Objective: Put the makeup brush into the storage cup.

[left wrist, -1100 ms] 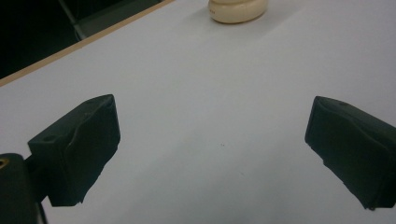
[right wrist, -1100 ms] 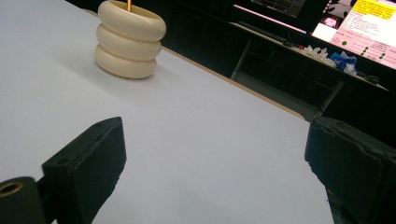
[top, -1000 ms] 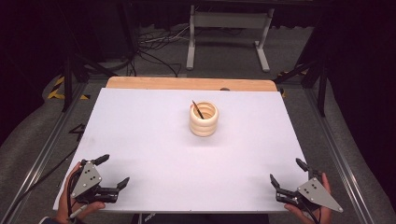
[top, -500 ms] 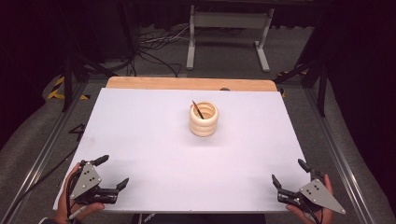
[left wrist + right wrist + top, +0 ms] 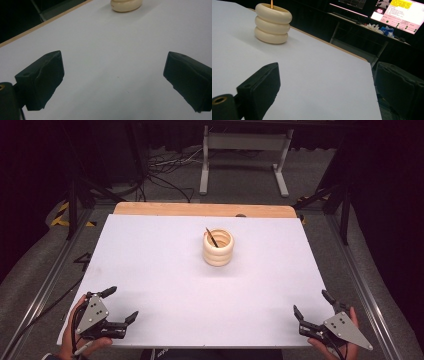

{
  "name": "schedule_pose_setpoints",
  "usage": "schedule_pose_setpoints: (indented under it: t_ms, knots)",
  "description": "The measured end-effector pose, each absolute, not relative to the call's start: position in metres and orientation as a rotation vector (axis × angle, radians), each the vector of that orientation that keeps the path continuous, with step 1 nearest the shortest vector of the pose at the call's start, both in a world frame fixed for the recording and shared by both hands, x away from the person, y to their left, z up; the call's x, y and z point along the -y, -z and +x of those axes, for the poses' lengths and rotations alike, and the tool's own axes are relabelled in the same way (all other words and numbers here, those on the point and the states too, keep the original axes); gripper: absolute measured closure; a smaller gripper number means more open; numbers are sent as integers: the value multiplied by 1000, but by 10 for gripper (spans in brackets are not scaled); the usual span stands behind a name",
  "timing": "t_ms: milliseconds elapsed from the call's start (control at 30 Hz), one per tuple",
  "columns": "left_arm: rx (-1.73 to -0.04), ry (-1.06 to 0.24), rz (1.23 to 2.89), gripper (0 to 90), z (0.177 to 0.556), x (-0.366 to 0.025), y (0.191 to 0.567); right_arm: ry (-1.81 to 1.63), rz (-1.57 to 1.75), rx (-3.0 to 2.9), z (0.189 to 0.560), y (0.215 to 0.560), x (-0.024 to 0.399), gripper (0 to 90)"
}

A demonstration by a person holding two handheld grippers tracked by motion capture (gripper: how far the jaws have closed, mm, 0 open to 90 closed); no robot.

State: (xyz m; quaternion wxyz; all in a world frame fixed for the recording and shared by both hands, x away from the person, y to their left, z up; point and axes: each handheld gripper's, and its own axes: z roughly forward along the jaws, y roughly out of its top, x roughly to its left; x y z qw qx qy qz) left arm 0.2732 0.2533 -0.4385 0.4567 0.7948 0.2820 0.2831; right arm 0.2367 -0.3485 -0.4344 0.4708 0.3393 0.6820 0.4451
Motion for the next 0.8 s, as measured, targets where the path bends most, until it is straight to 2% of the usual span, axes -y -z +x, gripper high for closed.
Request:
schedule_pose_setpoints:
  t_ms: [800]
  knots:
    - [-694,-694,1973,41,278,-250,439,-1053,866,-1665,238,437,349,76]
